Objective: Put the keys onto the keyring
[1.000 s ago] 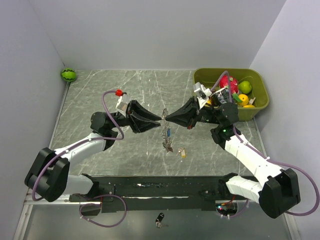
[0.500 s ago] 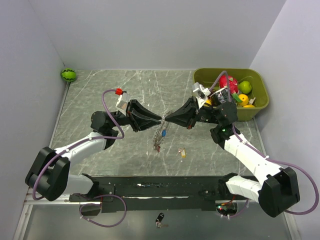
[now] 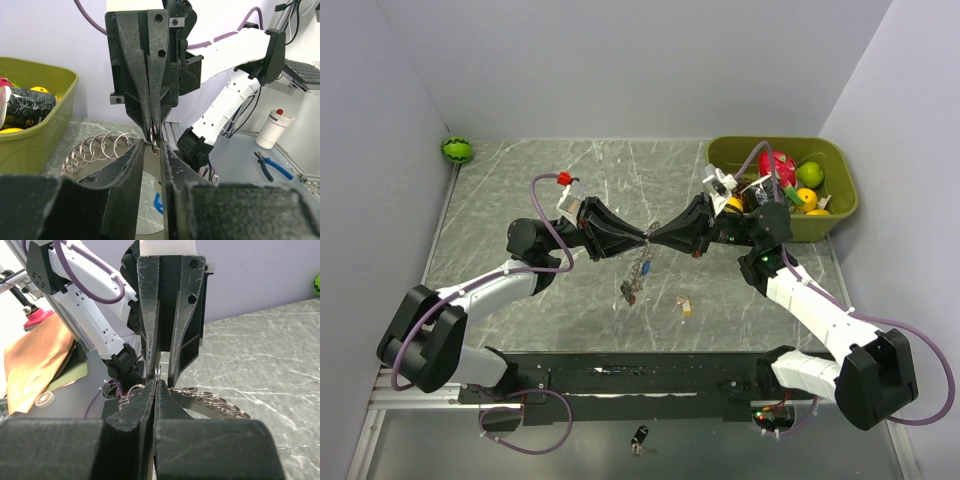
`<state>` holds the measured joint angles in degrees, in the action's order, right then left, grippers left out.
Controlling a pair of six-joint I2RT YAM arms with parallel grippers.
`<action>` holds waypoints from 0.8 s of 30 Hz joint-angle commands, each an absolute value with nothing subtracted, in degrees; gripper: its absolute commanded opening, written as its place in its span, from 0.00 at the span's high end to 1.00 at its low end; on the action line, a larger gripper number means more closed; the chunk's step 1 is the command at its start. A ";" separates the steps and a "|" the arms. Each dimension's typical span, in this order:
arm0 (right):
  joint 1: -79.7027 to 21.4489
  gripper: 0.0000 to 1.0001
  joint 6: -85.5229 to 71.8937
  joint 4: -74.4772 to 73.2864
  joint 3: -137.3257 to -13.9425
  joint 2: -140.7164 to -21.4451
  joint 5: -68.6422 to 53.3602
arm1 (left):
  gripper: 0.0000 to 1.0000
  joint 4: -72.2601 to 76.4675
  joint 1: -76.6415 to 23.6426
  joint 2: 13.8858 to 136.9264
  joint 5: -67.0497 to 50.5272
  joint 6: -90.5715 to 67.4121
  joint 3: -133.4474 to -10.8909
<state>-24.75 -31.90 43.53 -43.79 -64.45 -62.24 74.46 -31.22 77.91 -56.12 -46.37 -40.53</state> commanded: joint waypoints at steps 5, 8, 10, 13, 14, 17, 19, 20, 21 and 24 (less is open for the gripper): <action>-24.52 1.00 -31.99 48.16 -44.21 -63.02 -61.52 | 0.78 75.94 -31.73 76.12 -56.43 -42.10 -41.92; -24.52 1.00 -32.61 48.86 -43.95 -63.11 -61.52 | 0.89 75.41 -31.90 76.11 -56.78 -41.66 -42.18; -24.61 1.00 -32.61 48.87 -44.03 -63.11 -61.52 | 0.97 75.94 -31.99 76.64 -57.04 -42.01 -42.36; -24.52 1.00 -33.22 49.74 -43.77 -63.28 -61.52 | 0.99 77.25 -32.34 77.25 -57.04 -42.54 -42.63; -24.61 1.00 -33.22 49.92 -43.68 -63.11 -61.52 | 0.99 77.34 -32.34 77.17 -57.04 -42.28 -42.45; -24.61 1.00 -32.70 49.13 -43.68 -63.02 -61.35 | 0.99 75.16 -32.34 76.12 -55.73 -40.00 -41.93; -24.61 1.00 -32.43 48.34 -43.68 -62.93 -61.09 | 0.99 72.00 -32.43 74.01 -54.94 -35.80 -41.49; -24.52 0.92 -32.34 48.34 -43.51 -62.93 -61.00 | 0.99 67.37 -32.52 73.05 -54.32 -33.77 -41.48; -24.52 0.87 -32.17 48.17 -43.42 -62.76 -60.82 | 0.99 63.76 -32.52 71.12 -53.01 -31.49 -41.57; -24.61 0.67 -31.47 47.55 -43.24 -62.40 -60.56 | 0.99 49.52 -33.22 66.99 -49.50 -20.60 -42.45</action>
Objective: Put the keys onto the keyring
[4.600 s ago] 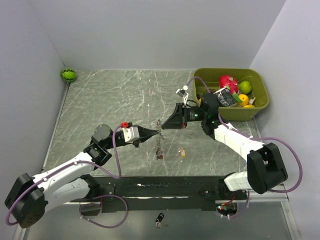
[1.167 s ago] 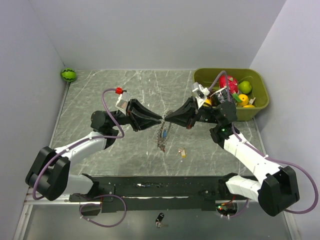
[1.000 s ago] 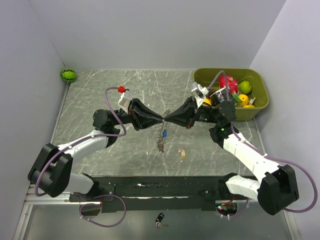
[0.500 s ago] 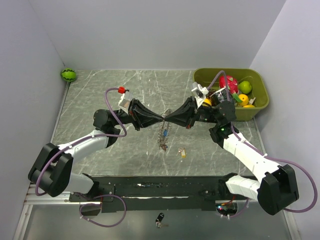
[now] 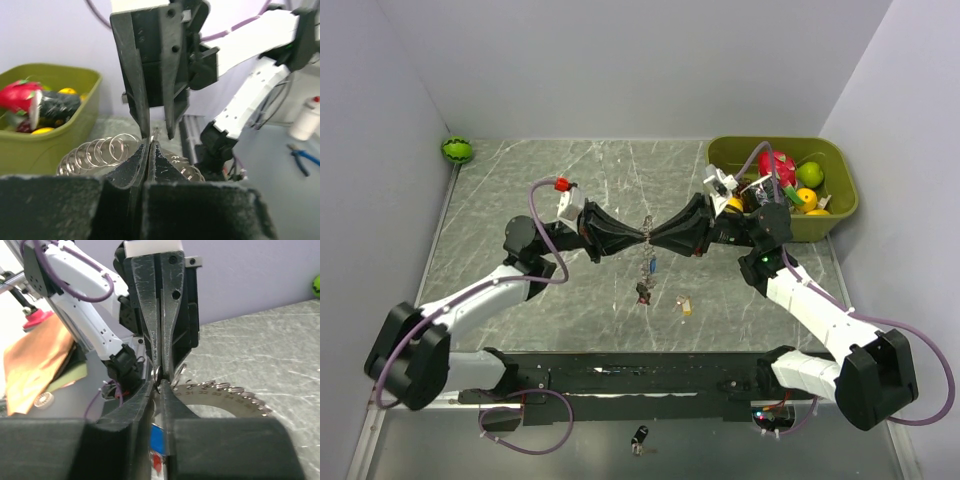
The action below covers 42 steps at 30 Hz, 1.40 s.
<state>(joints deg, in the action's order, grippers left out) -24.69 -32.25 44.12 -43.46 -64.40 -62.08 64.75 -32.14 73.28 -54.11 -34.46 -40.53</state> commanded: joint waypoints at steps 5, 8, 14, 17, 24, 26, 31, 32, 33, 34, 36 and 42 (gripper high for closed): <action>-24.43 0.42 -27.78 42.47 -42.72 -60.30 -58.54 | 0.99 33.15 -35.33 63.11 -45.53 -5.03 -44.21; -24.43 0.31 -24.88 39.74 -42.54 -58.89 -56.34 | 0.99 28.05 -36.38 61.26 -42.55 -0.62 -43.86; -24.35 0.22 -20.92 34.81 -42.28 -56.52 -54.49 | 0.99 21.01 -39.72 58.63 -35.70 9.48 -43.68; -24.35 0.22 -19.52 32.70 -42.19 -56.34 -54.23 | 0.99 18.73 -41.22 57.75 -33.41 13.44 -43.68; -24.43 0.21 -17.93 30.41 -41.75 -55.64 -53.79 | 0.99 19.33 -44.12 54.50 -27.43 18.98 -41.31; -24.43 0.19 -17.58 29.97 -41.66 -55.55 -53.70 | 0.99 20.65 -44.65 53.79 -25.94 19.25 -39.82; -24.43 0.14 -16.26 28.56 -41.93 -55.90 -53.97 | 0.99 34.79 -44.74 49.22 -24.60 17.40 -31.30; -24.35 0.13 -16.17 28.56 -41.84 -55.81 -53.79 | 0.99 35.76 -44.82 48.44 -25.31 17.66 -30.59; -24.43 0.13 -16.08 28.48 -41.84 -55.81 -53.62 | 0.99 35.60 -44.82 48.17 -26.10 18.45 -30.15; -24.43 0.12 -16.08 28.56 -41.92 -55.90 -53.70 | 0.99 34.90 -44.74 48.08 -27.76 18.89 -30.23; -24.43 0.11 -15.65 28.13 -42.36 -56.34 -54.66 | 0.99 34.02 -44.74 47.99 -29.26 18.98 -30.59; -24.35 0.09 -14.59 26.11 -42.80 -56.78 -54.31 | 0.99 31.65 -44.82 49.65 -30.23 18.72 -32.16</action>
